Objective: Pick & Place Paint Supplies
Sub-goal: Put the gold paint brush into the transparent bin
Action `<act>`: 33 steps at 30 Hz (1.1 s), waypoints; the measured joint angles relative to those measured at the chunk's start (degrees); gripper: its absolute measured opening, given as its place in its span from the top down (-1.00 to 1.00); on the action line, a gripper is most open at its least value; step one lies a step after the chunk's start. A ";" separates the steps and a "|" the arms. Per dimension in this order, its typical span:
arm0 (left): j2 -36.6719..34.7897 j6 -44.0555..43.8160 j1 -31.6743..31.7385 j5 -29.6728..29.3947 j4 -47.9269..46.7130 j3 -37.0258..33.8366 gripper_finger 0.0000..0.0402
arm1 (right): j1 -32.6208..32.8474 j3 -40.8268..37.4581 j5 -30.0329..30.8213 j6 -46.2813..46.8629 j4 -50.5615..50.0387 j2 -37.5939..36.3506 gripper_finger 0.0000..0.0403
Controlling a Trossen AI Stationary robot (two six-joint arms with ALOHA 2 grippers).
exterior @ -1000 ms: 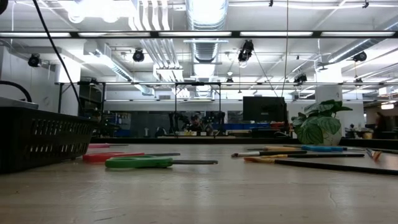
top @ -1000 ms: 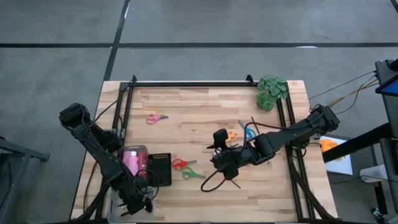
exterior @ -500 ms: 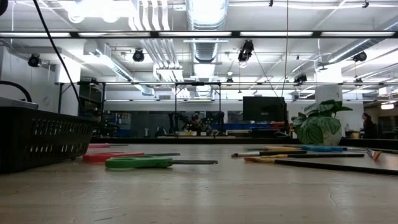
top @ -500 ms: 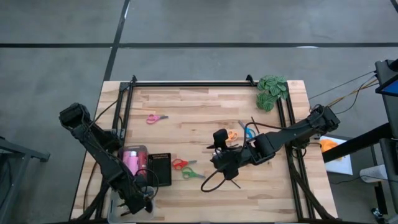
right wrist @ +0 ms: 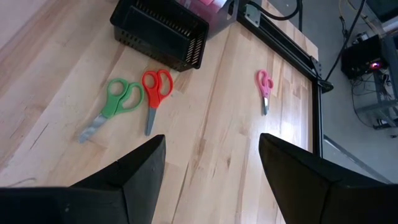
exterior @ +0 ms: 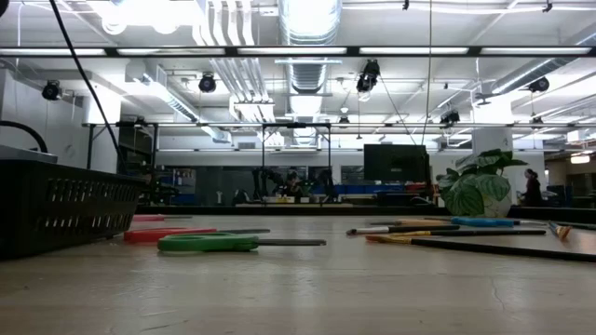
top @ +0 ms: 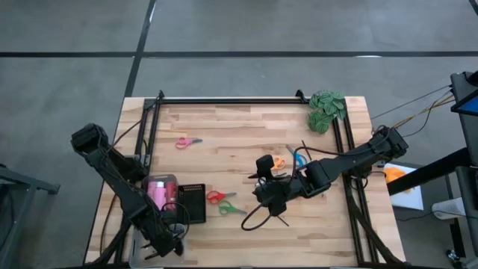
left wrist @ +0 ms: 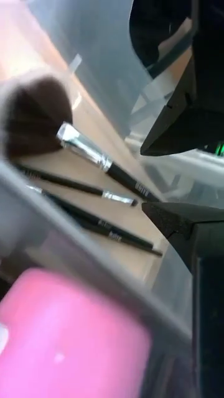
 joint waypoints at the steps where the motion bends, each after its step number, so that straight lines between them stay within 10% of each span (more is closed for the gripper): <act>1: -0.15 -0.04 0.10 0.01 -0.04 0.32 0.33 | 0.00 0.00 -0.01 -0.08 0.00 0.00 -0.27; 10: -3.26 2.16 3.17 -2.64 -3.20 2.95 0.33 | 0.00 0.00 -0.01 -0.11 -0.02 0.00 -0.27; 22: -6.89 22.09 9.41 -21.87 -12.74 8.87 0.33 | 0.00 0.00 -0.01 -0.10 0.04 0.00 -0.27; 33: -6.93 60.00 11.48 -62.85 -7.32 9.90 0.33 | 0.00 0.00 -0.01 -0.01 0.36 0.00 -0.27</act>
